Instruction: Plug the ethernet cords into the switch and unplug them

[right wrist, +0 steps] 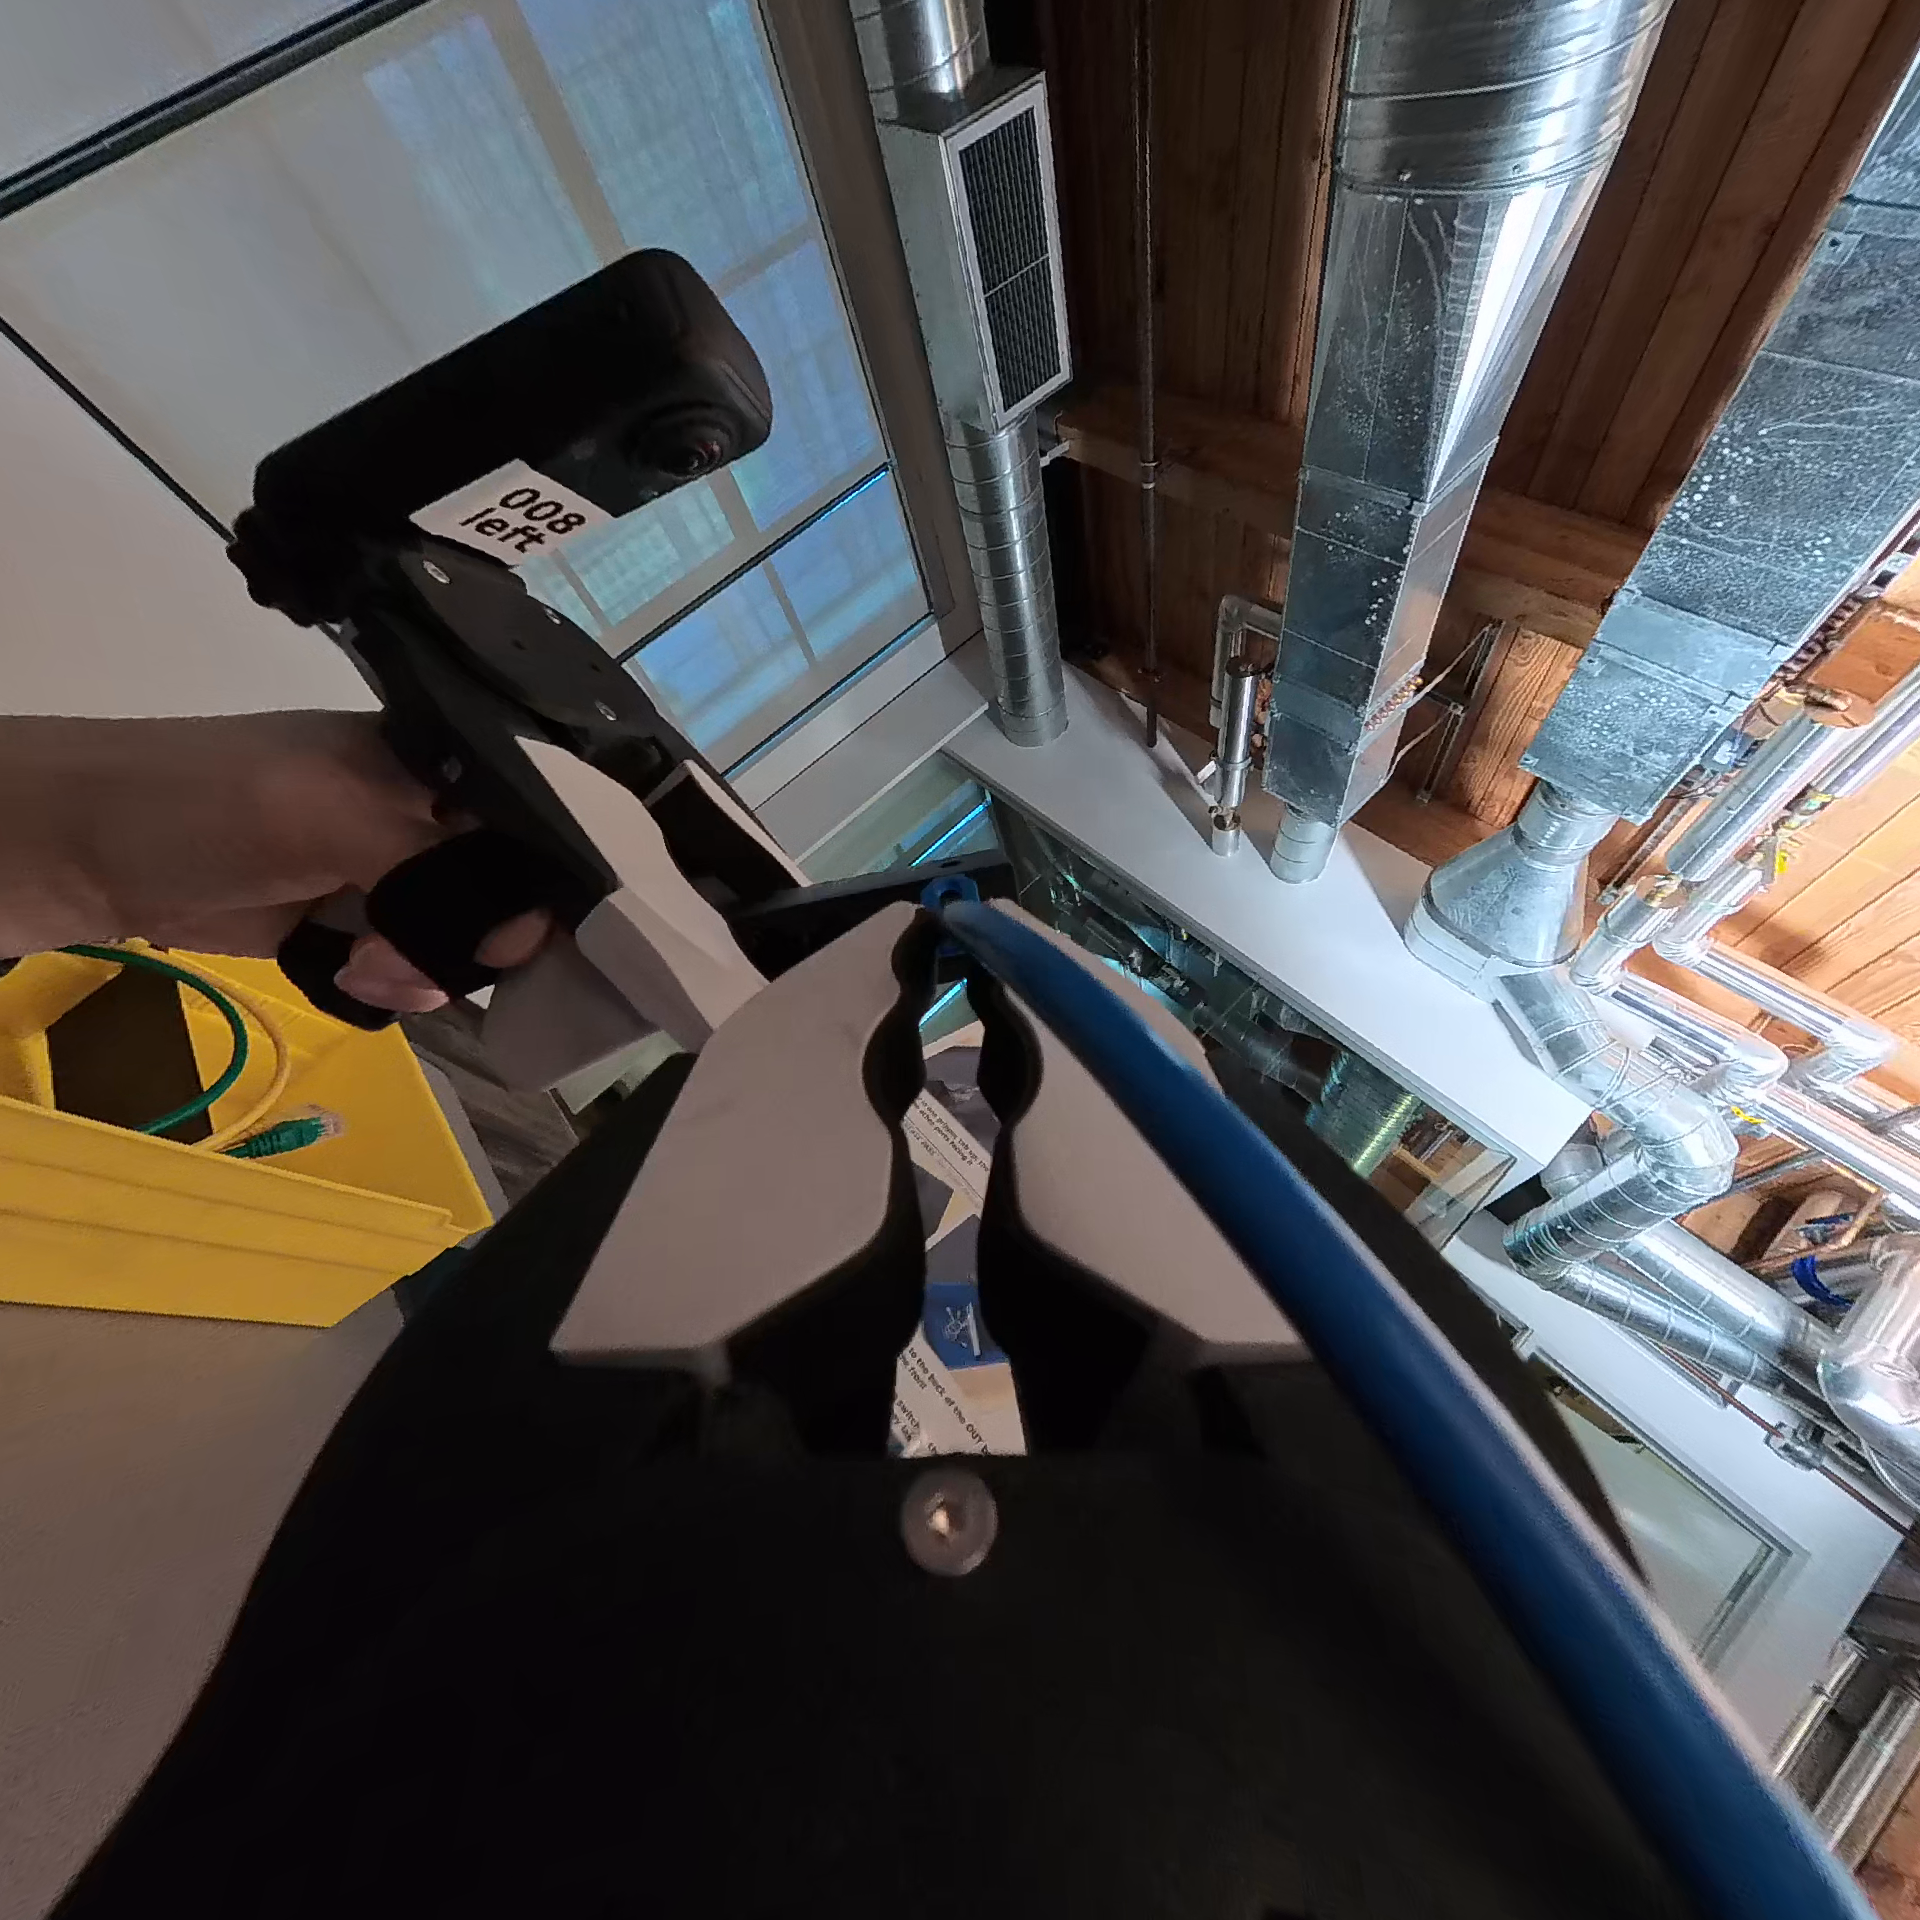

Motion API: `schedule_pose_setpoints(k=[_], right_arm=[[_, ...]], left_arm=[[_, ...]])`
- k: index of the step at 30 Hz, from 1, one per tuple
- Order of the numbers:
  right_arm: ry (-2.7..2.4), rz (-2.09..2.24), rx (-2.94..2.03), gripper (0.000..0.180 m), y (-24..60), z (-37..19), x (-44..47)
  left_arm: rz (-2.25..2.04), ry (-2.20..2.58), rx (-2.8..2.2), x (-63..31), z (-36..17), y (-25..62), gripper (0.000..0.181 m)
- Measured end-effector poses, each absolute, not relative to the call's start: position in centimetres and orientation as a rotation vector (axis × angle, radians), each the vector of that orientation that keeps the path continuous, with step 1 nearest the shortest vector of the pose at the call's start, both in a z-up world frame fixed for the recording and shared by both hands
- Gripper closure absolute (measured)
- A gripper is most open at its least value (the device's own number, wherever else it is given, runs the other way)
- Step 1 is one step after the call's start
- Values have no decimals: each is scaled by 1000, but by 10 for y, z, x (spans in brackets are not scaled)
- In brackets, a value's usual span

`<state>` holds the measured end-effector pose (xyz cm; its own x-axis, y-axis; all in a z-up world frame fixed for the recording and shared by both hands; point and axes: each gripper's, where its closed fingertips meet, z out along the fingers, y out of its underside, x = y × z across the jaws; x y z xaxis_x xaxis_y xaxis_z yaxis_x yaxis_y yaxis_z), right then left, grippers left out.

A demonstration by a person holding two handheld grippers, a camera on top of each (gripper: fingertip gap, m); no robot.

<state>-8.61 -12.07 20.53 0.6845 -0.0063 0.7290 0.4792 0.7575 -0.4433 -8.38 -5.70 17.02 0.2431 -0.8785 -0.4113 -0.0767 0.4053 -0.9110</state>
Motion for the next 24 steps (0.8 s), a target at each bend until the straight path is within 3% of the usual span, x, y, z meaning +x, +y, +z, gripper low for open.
schedule_pose_setpoints(k=[15, 19, 20, 21, 24], right_arm=[[-764, -274, -704, 173, -113, 203, -79], [-736, -158, -917, 169, -72, 189, -70], [-728, -96, -1014, 165, -59, 181, -68], [-708, -34, -1102, 149, -50, 175, -66], [-841, 194, -1358, 155, -46, 142, -77]], left_arm=[[-631, 1168, -1047, -83, 171, -50, 108], [-665, 1050, -1162, -97, 178, -19, 109], [-708, 980, -1223, -106, 180, -5, 108], [-743, 902, -1259, -118, 183, 8, 109], [-767, 868, -1376, -143, 171, 37, 109]])
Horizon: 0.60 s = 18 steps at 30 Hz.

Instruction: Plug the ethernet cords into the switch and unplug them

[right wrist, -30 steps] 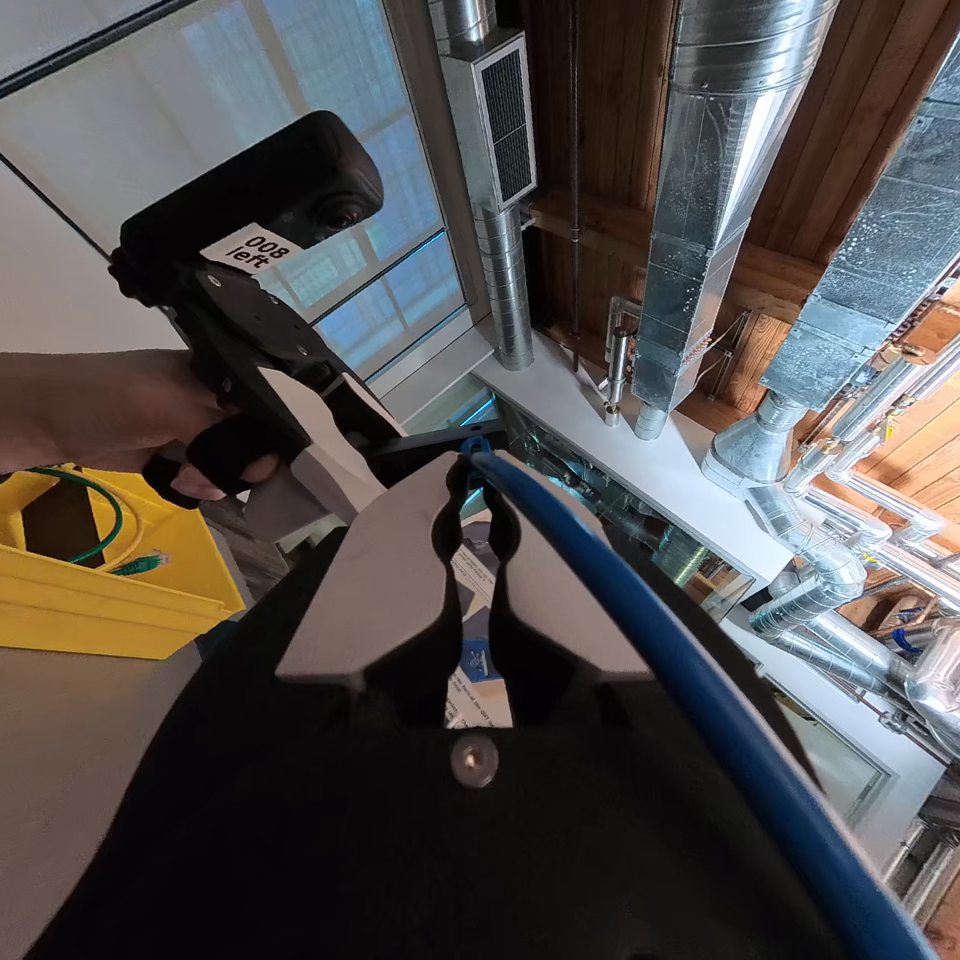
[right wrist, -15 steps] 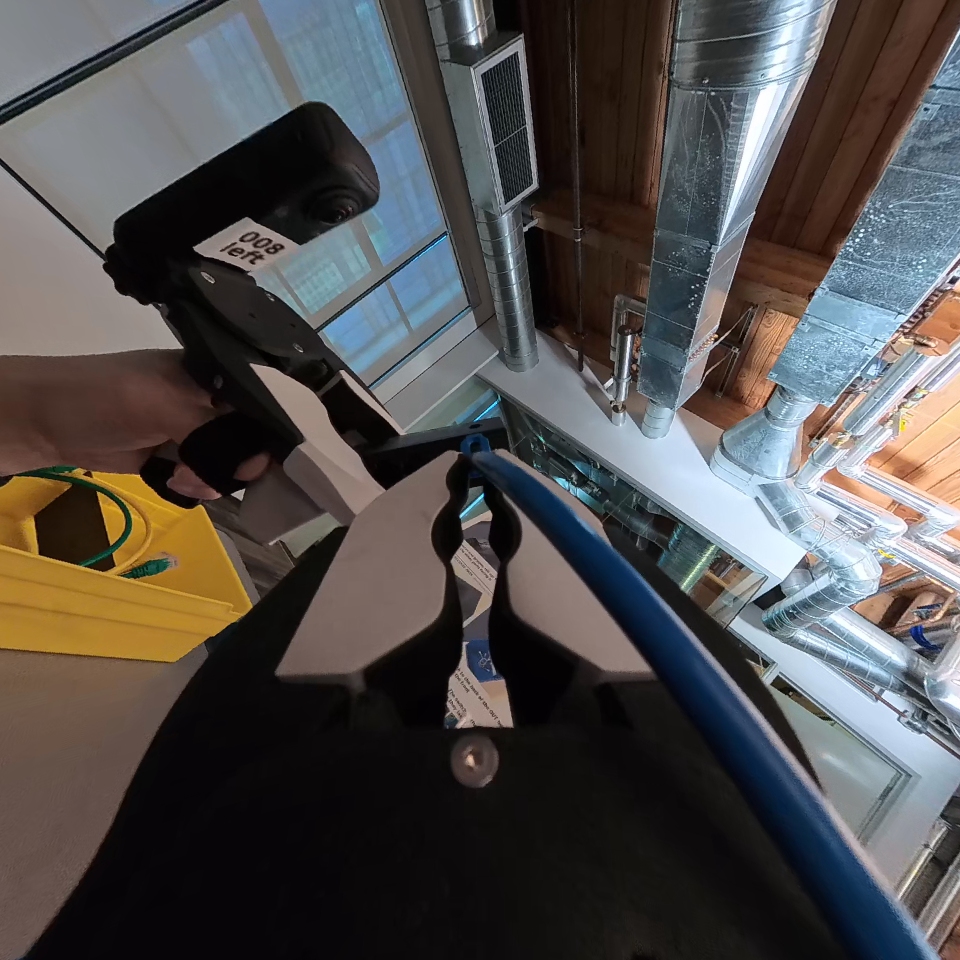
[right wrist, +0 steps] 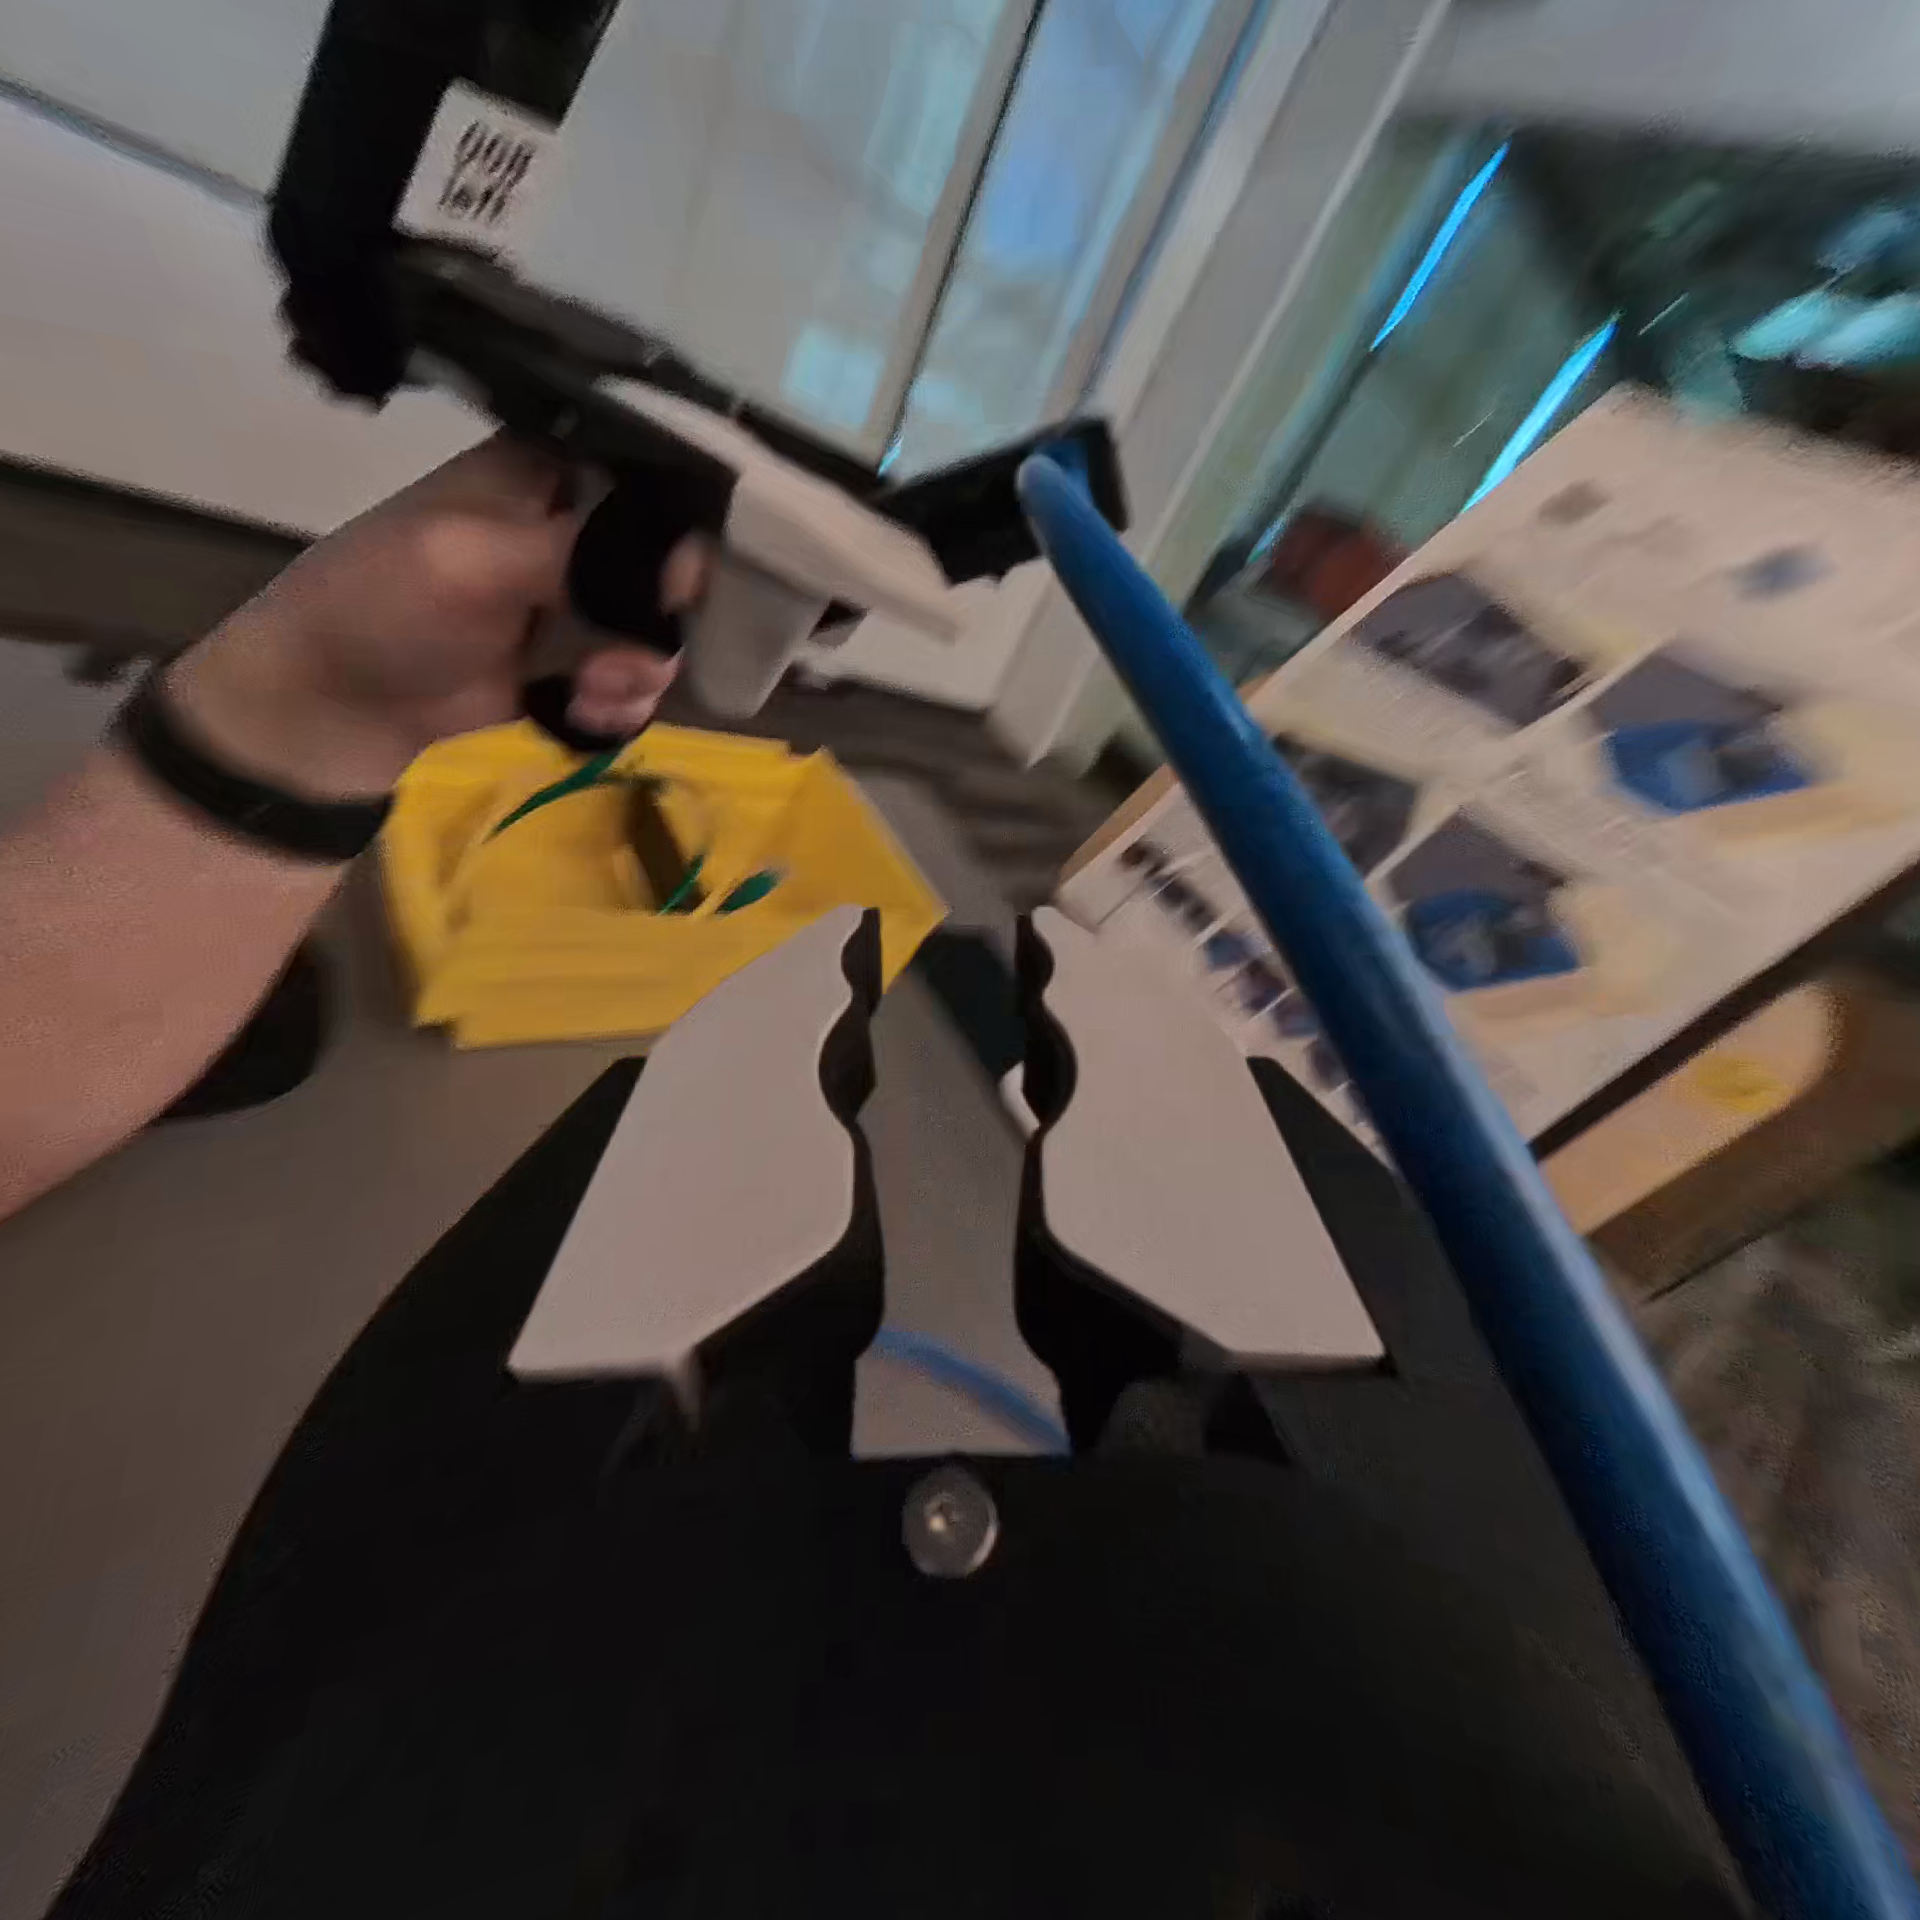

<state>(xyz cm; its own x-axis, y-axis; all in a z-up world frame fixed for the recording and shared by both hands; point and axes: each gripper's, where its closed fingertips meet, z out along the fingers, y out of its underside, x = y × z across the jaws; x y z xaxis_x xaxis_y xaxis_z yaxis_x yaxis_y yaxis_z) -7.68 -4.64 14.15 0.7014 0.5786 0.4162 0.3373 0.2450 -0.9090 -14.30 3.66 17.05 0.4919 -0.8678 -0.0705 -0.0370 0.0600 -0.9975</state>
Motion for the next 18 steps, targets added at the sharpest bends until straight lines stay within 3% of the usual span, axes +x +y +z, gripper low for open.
schedule_pose_setpoints(k=[4, 8, 13, 18], right_arm=[[-996, 274, -1661, 159, -64, 104, -73], [-1161, 367, -1774, 161, -99, 83, -69], [-1290, 358, -1753, 162, -131, 77, -49], [-1347, 258, -1706, 162, -144, 73, -25]], left_arm=[[-605, 1015, -1506, -145, 138, 49, 109], [-579, 975, -1523, -150, 137, 60, 109], [-238, 815, -1622, -209, 129, 100, 109], [-412, 1009, -1683, -193, 100, 90, 109]])
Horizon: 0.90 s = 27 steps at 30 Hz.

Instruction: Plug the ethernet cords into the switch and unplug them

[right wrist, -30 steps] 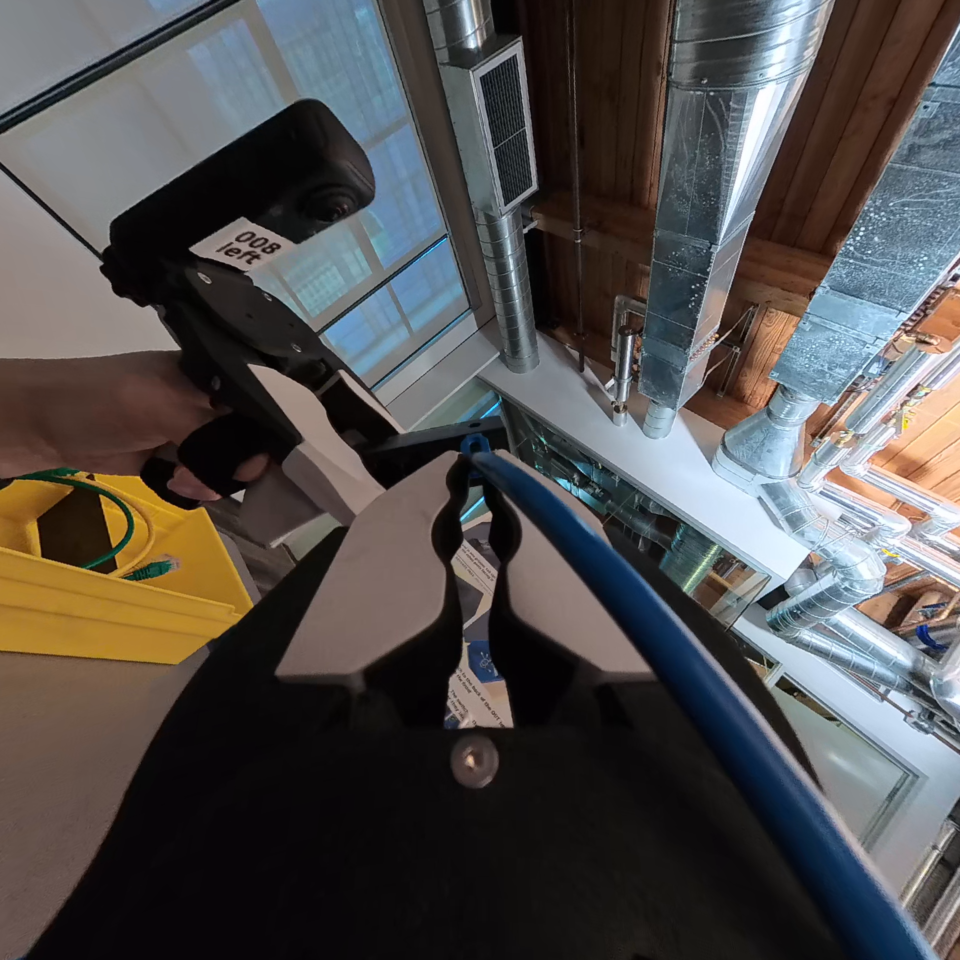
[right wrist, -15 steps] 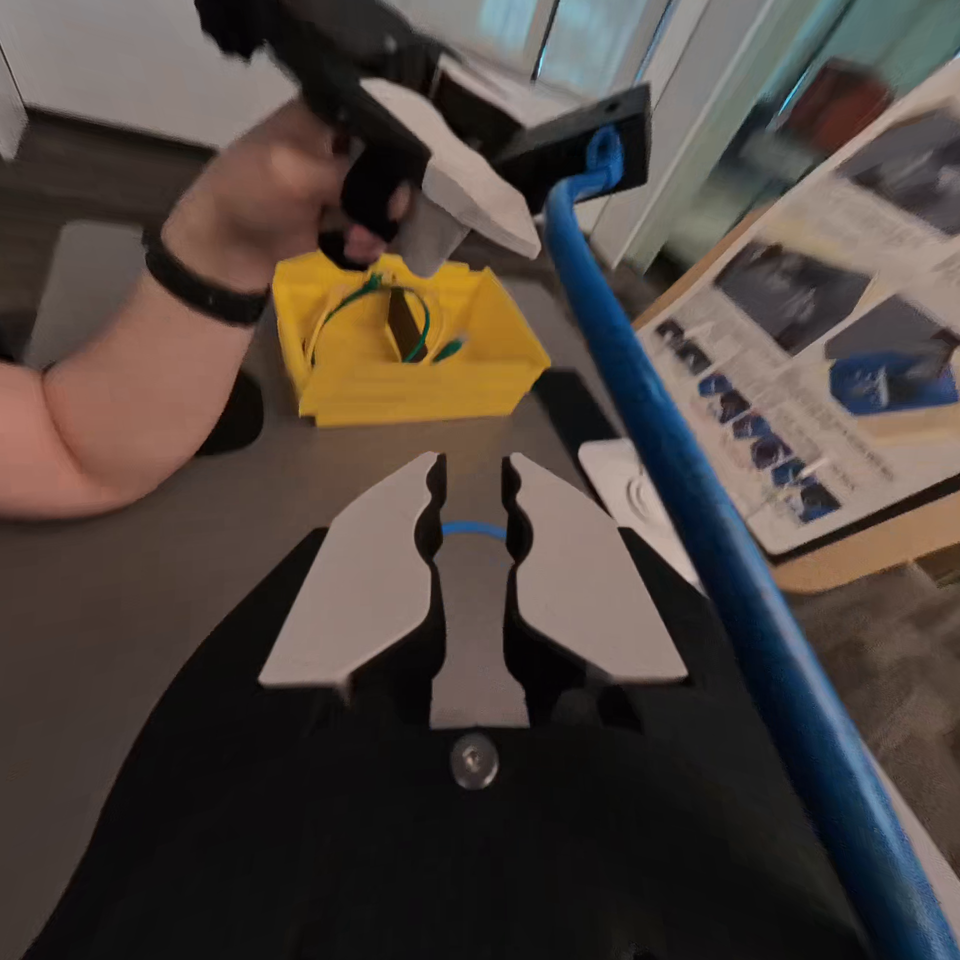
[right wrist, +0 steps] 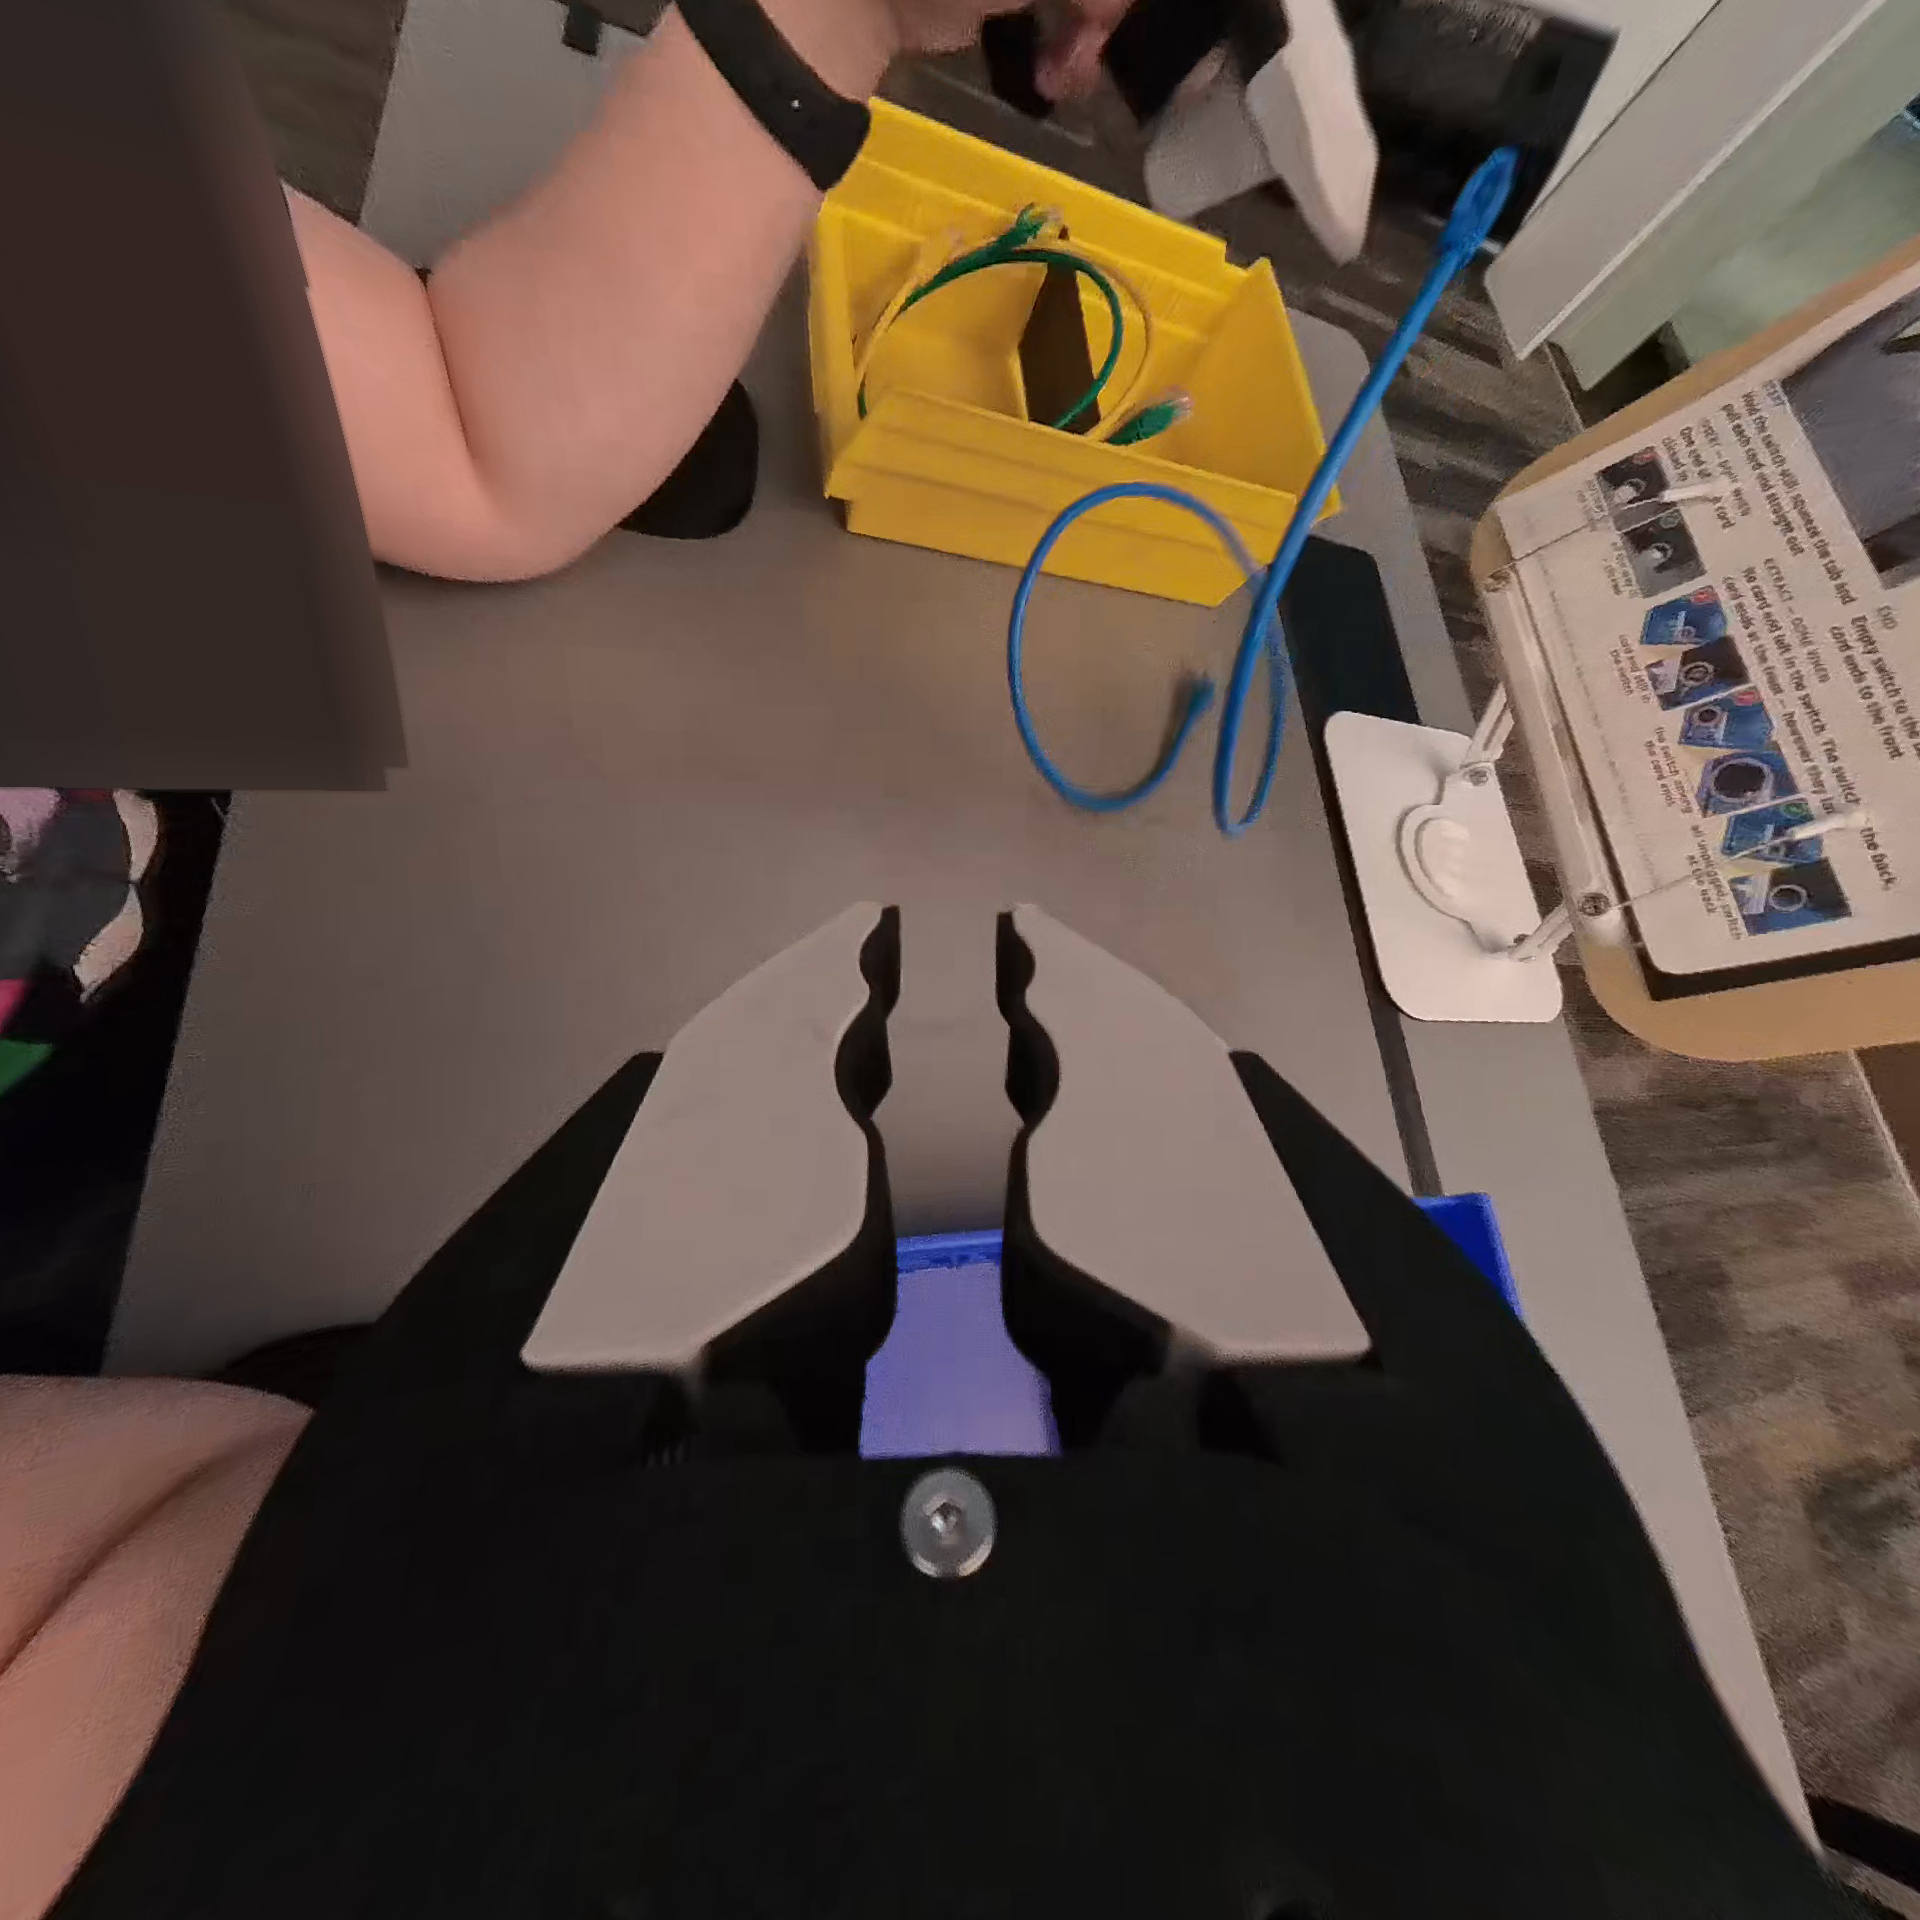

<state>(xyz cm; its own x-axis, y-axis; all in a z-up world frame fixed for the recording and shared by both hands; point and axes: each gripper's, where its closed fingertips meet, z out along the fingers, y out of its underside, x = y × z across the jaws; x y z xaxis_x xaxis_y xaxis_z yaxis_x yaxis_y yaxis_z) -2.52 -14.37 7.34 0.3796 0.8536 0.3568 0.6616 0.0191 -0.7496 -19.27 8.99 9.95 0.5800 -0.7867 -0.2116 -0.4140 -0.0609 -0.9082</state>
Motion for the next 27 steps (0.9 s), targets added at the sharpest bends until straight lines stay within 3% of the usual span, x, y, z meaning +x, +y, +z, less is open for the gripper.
schedule_pose_setpoints(k=[6, 15, 21, 27], right_arm=[[-1304, 261, -1734, 162, -135, 73, -19], [-1287, 265, -1752, 162, -135, 71, -12], [-1273, 278, -1732, 162, -137, 75, -7], [-1264, 285, -1738, 162, -133, 74, -4]], left_arm=[[-324, 1268, -1782, -148, 47, 86, 109], [-598, 1800, -1776, -57, -58, 41, 109], [-740, 1998, -1732, -51, -101, 26, 109], [-423, 2115, -1889, -77, -160, 51, 109]])
